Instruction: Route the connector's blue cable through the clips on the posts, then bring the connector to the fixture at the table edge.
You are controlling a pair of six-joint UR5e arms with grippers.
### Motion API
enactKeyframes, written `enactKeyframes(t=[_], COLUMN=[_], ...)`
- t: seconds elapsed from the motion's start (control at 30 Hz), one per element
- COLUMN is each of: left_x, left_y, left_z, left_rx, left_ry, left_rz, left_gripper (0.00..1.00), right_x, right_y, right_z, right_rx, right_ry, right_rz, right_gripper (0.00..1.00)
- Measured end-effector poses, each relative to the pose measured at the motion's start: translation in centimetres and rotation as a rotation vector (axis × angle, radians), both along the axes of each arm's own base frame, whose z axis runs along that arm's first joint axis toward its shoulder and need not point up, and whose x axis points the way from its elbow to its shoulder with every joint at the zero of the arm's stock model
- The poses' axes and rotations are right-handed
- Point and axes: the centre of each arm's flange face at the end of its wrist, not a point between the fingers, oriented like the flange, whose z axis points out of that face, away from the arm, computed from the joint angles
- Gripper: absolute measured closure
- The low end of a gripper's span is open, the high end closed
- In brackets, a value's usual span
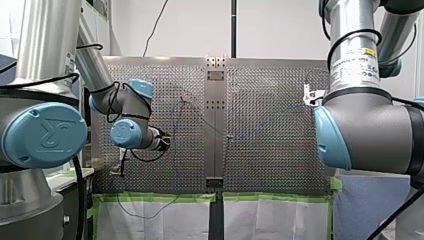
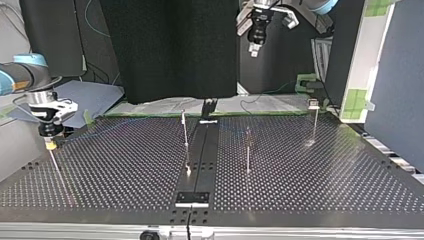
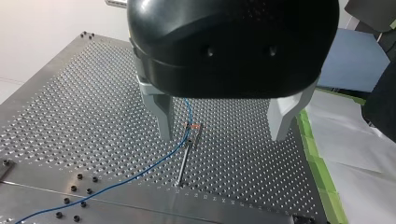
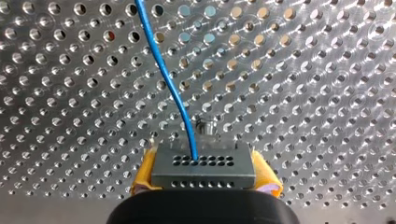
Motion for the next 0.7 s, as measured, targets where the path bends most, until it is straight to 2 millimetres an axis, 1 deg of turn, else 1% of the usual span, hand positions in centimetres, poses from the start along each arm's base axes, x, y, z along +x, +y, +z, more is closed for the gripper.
enactKeyframes(t=[0.7], left_x=[0.0], left_y=[0.0], left_z=[0.0], left_rx=[0.002], left_ry=[0.0], left_rz=[0.0], left_gripper=[0.0], right_x=[0.01], right_y=[-0.16], right_z=[-0.01], right_rx=[-0.009], right_ry=[-0.005], right_rz=[-0.005], right_gripper=[1.0])
